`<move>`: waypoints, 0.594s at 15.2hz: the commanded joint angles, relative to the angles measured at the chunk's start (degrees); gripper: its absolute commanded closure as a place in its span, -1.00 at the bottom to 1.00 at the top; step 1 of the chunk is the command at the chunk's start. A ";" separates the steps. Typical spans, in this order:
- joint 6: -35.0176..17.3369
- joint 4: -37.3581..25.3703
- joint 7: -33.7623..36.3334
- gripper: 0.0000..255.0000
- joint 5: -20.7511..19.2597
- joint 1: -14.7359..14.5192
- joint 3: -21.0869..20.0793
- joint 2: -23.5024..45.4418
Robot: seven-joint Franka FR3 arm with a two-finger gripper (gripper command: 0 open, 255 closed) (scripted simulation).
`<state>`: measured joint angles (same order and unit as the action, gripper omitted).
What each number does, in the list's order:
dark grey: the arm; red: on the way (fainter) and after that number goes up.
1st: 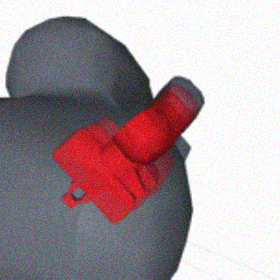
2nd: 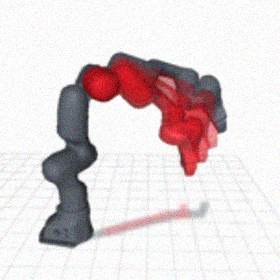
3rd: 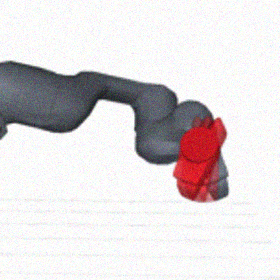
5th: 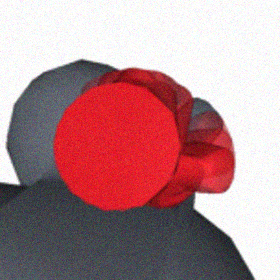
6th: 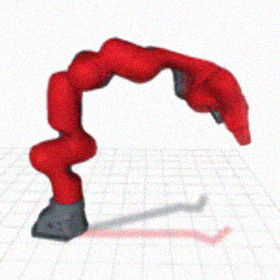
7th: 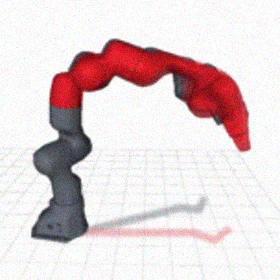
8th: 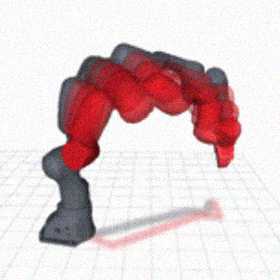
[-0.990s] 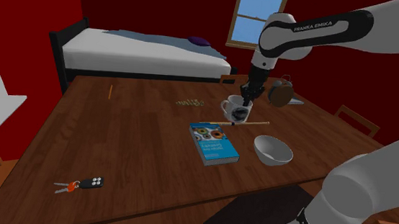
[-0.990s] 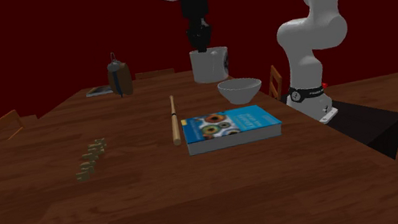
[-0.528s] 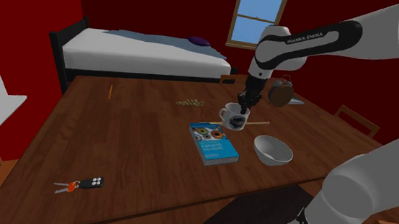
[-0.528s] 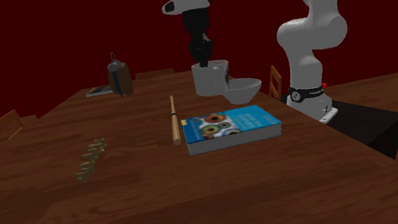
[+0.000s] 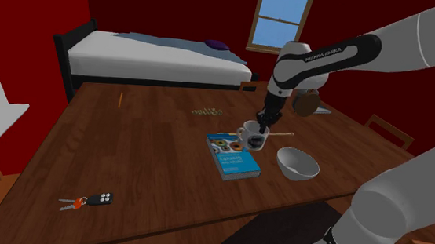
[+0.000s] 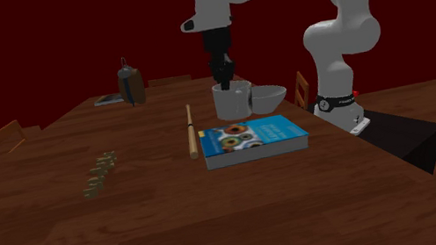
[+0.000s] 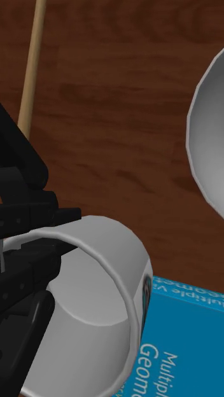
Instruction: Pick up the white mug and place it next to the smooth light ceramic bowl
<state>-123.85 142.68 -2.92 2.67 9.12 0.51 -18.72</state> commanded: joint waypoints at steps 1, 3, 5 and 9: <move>-1.80 0.87 0.00 1.00 0.09 -0.06 -0.06 0.87; -3.53 1.74 -0.10 1.00 0.16 -0.09 -0.05 1.73; -5.27 2.56 -0.19 1.00 0.23 -0.11 -0.05 2.66; -7.63 3.58 -0.32 1.00 0.32 -0.21 0.03 3.99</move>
<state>-131.15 145.65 -3.15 2.88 9.09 0.70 -15.04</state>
